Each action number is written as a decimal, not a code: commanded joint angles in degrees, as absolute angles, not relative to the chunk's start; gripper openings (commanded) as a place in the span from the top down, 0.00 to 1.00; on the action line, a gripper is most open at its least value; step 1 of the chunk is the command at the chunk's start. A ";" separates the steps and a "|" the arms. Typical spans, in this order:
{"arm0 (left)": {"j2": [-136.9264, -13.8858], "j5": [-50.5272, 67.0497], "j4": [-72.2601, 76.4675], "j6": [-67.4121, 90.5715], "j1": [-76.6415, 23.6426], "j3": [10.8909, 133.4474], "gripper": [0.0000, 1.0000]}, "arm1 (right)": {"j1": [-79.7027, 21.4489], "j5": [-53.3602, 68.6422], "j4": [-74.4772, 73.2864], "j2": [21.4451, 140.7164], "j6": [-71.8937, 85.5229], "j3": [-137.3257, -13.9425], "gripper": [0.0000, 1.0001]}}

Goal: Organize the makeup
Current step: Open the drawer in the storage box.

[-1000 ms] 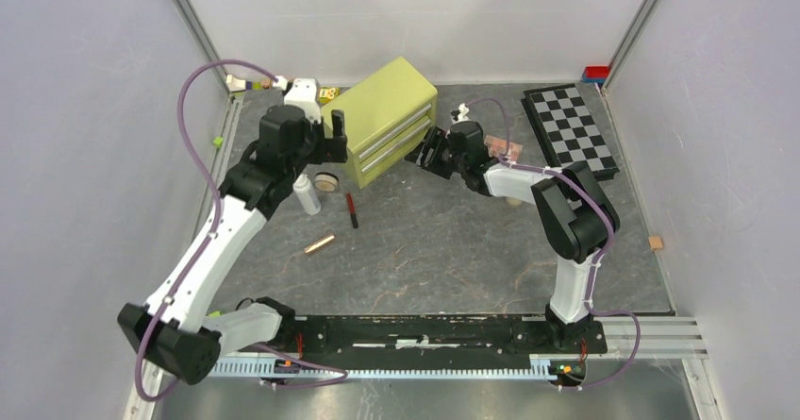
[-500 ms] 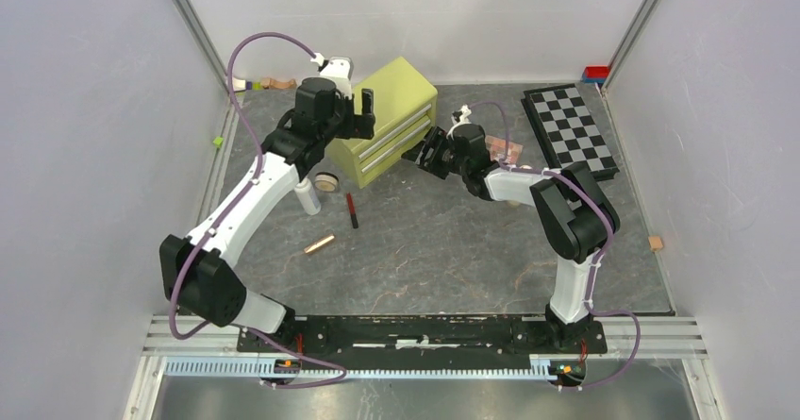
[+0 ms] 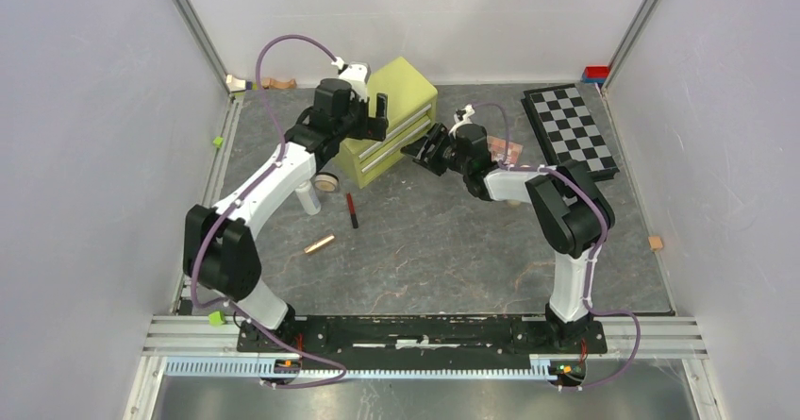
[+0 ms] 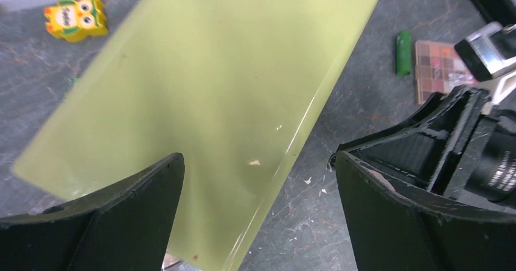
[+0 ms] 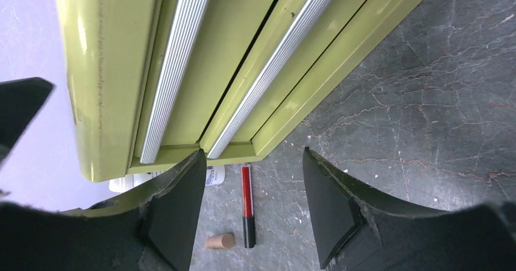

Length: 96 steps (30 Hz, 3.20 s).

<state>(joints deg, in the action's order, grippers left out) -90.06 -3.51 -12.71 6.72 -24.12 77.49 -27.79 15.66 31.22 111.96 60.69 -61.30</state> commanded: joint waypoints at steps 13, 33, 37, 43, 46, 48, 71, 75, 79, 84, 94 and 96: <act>-95.18 -2.42 -12.89 10.08 -23.88 79.71 0.00 | -26.67 16.87 42.38 117.15 69.03 -61.02 0.37; -96.73 -2.47 -15.20 9.84 -23.85 81.98 0.00 | -26.51 16.44 63.84 129.43 83.61 -64.45 0.41; -96.93 -2.44 -15.28 9.82 -23.85 82.05 0.00 | -26.47 16.28 66.09 130.80 84.71 -65.53 0.41; -97.25 -2.35 -15.47 9.76 -23.91 82.27 0.00 | -26.51 16.38 65.44 132.42 85.77 -67.55 0.41; -97.24 -2.45 -15.55 9.76 -23.82 82.27 0.00 | -26.48 16.27 64.98 132.97 86.04 -68.31 0.41; -97.28 -2.44 -15.56 9.76 -23.82 82.29 0.01 | -26.46 16.31 64.54 133.19 86.00 -68.64 0.41; -98.03 -1.85 -16.17 9.85 -23.84 82.97 0.03 | -26.54 15.09 58.66 135.31 82.43 -73.09 0.49; -98.21 -1.83 -16.17 9.84 -23.82 83.06 0.03 | -26.55 14.57 56.67 135.00 80.81 -73.55 0.49; -98.35 -1.56 -16.26 9.93 -24.01 83.14 0.04 | -26.55 14.55 56.47 135.66 80.73 -74.52 0.50; -98.45 -1.57 -16.52 9.76 -24.26 83.36 0.05 | -26.63 14.61 58.34 136.70 81.66 -75.26 0.54; -98.52 -2.21 -16.81 9.32 -24.33 83.41 0.06 | -26.63 13.78 62.39 136.26 81.38 -74.38 0.77; -98.67 -2.70 -17.09 9.15 -24.27 83.57 0.06 | -26.55 12.98 62.70 135.08 80.10 -72.93 0.83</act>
